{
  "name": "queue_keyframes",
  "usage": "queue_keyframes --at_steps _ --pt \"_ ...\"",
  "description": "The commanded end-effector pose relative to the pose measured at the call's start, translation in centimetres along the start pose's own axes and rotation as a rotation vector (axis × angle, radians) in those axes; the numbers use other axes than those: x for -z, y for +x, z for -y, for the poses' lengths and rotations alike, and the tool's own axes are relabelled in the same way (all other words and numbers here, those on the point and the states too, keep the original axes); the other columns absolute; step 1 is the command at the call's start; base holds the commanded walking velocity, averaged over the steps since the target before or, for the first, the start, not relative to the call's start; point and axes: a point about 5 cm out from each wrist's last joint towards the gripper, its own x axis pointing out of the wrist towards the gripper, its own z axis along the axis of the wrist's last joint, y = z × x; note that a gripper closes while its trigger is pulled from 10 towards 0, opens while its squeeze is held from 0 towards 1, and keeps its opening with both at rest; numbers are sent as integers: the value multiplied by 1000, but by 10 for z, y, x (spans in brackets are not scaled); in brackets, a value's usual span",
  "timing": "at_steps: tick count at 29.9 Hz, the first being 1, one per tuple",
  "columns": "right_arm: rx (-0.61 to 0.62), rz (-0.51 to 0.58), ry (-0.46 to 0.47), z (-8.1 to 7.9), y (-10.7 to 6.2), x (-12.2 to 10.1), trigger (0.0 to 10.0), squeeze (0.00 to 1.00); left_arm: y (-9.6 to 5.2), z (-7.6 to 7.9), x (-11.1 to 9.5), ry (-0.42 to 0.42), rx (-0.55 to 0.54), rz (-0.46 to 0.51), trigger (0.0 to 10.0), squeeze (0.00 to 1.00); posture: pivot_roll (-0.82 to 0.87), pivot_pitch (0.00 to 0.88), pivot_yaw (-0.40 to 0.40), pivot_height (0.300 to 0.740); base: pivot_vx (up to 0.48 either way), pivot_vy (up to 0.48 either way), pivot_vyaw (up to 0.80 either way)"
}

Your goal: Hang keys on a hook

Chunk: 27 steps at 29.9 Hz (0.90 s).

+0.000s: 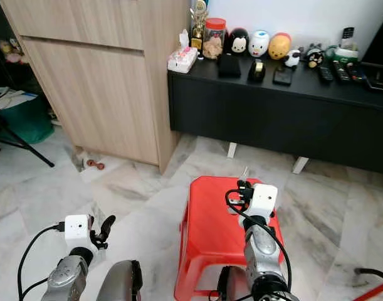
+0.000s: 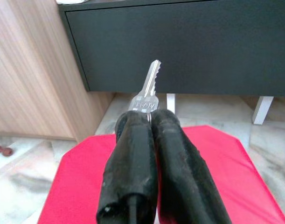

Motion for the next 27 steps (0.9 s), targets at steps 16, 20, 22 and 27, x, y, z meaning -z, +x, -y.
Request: queue_keyframes --at_steps 16,20,22,27 --pt "-15 30 4 -8 6 -10 10000 0 1 1 -2 31 18 11 10000 0 151 0 -30 588 -235 0 0" --pt "-7 15 -5 -6 5 -7 10000 0 1 1 -2 38 11 6 10000 0 150 0 -32 588 0 0 0" --pt "-6 11 -11 -6 5 -7 10000 0 2 0 -3 38 11 11 10000 0 149 3 -34 588 0 0 0" --pt "41 -75 -51 2 6 -1 10000 0 2 -1 -6 40 7 26 10000 0 147 12 -39 611 0 0 0"
